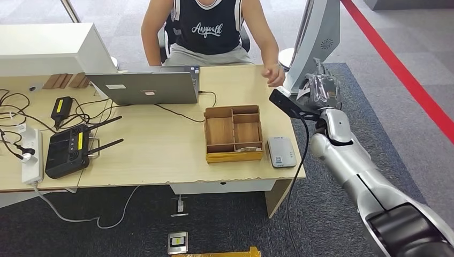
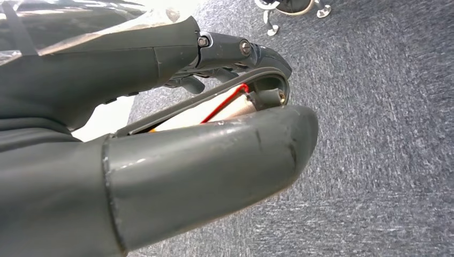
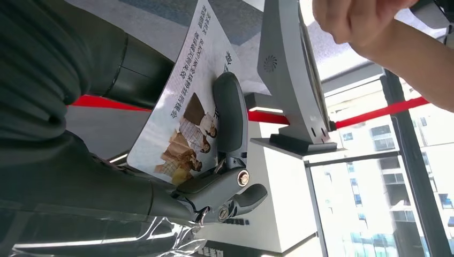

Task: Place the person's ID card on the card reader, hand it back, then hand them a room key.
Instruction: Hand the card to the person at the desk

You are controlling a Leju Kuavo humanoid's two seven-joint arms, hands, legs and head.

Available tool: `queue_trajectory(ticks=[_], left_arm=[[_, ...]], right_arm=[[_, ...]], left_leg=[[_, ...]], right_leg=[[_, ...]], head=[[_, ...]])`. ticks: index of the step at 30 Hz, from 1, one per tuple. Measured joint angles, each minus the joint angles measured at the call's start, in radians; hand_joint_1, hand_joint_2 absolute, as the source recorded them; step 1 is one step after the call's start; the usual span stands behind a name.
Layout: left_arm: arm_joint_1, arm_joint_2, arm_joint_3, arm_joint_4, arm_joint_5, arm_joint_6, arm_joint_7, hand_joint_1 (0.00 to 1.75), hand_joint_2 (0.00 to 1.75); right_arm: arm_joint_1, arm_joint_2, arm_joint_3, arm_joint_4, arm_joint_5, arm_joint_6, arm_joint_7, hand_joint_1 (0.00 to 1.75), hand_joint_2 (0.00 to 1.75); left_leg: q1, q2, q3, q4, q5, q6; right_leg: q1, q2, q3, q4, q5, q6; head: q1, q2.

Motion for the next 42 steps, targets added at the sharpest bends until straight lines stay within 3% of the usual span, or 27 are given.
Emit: queue_trajectory(ticks=[12, 27, 38, 39, 42], left_arm=[[0.0, -0.001, -0.004, 0.0, 0.0, 0.0, 0.002, 0.0, 0.0], [-0.007, -0.001, -0.087, 0.0, -0.001, -0.024, -0.004, 0.0, 0.0], [-0.013, -0.001, -0.132, 0.0, -0.001, -0.037, 0.003, 0.0, 0.0], [-0.013, -0.001, -0.134, 0.0, -0.001, -0.038, 0.002, 0.0, 0.0], [-0.014, -0.001, -0.143, 0.0, -0.001, -0.043, -0.001, 0.0, 0.0]], right_arm=[[-0.029, 0.016, -0.004, -0.003, 0.021, 0.02, -0.038, 1.75, 1.75], [-0.181, 0.181, 0.05, 0.116, 0.083, 0.151, -0.047, 1.75, 1.75], [-0.205, 0.228, 0.078, 0.212, 0.074, 0.149, -0.054, 1.75, 1.75], [-0.205, 0.229, 0.08, 0.22, 0.074, 0.147, -0.054, 1.68, 1.75], [-0.205, 0.23, 0.084, 0.24, 0.073, 0.142, -0.053, 0.38, 1.75]], left_leg=[[0.0, 0.0, -0.001, 0.0, 0.0, 0.0], [0.001, 0.0, -0.001, 0.0, 0.001, -0.001], [0.001, 0.0, -0.001, 0.0, 0.001, -0.001], [0.001, 0.0, -0.001, 0.0, 0.001, -0.001], [0.001, 0.0, -0.001, 0.0, 0.001, -0.001]], right_leg=[[0.0, 0.0, 0.0, 0.0, 0.0, 0.0], [0.001, 0.0, -0.001, 0.001, 0.0, 0.0], [0.001, -0.001, -0.001, 0.001, 0.0, 0.0], [0.001, 0.0, -0.001, 0.001, 0.0, 0.0], [0.001, 0.0, -0.002, 0.001, 0.0, 0.0]], head=[[0.0, 0.0], [0.0, 0.0], [0.0, 0.0], [0.0, 0.0], [0.0, 0.0]])
